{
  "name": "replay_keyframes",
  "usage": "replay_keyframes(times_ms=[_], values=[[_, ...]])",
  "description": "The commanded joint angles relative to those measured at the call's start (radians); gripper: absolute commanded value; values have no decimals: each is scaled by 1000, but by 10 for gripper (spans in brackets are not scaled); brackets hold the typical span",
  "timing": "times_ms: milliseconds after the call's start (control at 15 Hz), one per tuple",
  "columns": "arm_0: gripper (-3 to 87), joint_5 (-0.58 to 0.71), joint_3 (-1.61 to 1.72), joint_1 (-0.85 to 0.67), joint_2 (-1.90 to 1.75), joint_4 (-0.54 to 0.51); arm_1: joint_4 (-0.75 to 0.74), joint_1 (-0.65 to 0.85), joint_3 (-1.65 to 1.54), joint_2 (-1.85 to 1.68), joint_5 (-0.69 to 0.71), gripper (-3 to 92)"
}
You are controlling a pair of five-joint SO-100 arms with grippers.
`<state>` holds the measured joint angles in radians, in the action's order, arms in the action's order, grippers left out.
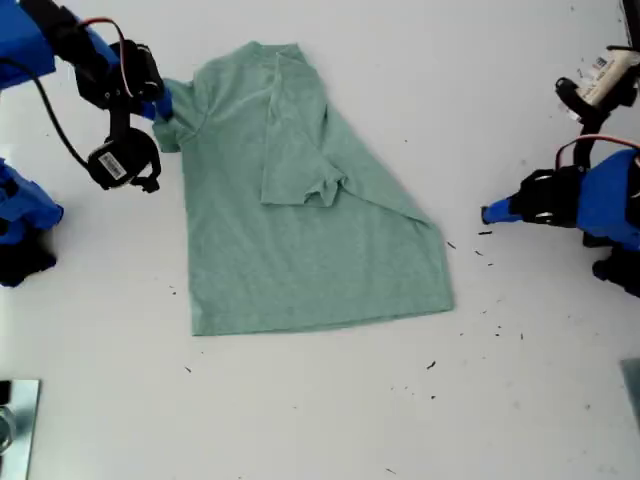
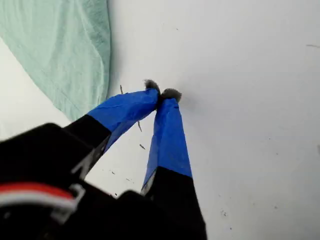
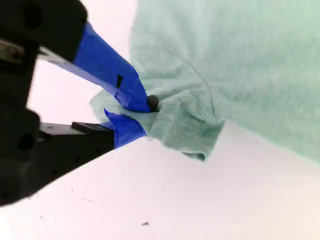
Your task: Fold t shirt
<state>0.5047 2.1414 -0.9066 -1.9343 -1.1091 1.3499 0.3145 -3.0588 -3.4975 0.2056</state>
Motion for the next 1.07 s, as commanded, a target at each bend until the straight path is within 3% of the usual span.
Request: replay_keyframes(times_ms=[0,133,333,600,667,800,1000], values=[[-2,17,-138,74,-156,-34,-6,3,-44,-11,20,23],[-2,95,-233,181,-129,58,-6,0,-46,-11,17,23],[-2,89,-445,359,152,147,-6,-5,-46,-11,9,23],[-2,110,-881,474,653,120,-8,-9,-46,-11,0,23],[7,112,-1035,479,788,72,-8,-9,-46,-11,-2,23],[258,109,-1201,433,934,-15,-8,-9,-46,-11,-2,23],[258,109,-1126,423,566,-158,-8,-11,-46,-11,2,26]])
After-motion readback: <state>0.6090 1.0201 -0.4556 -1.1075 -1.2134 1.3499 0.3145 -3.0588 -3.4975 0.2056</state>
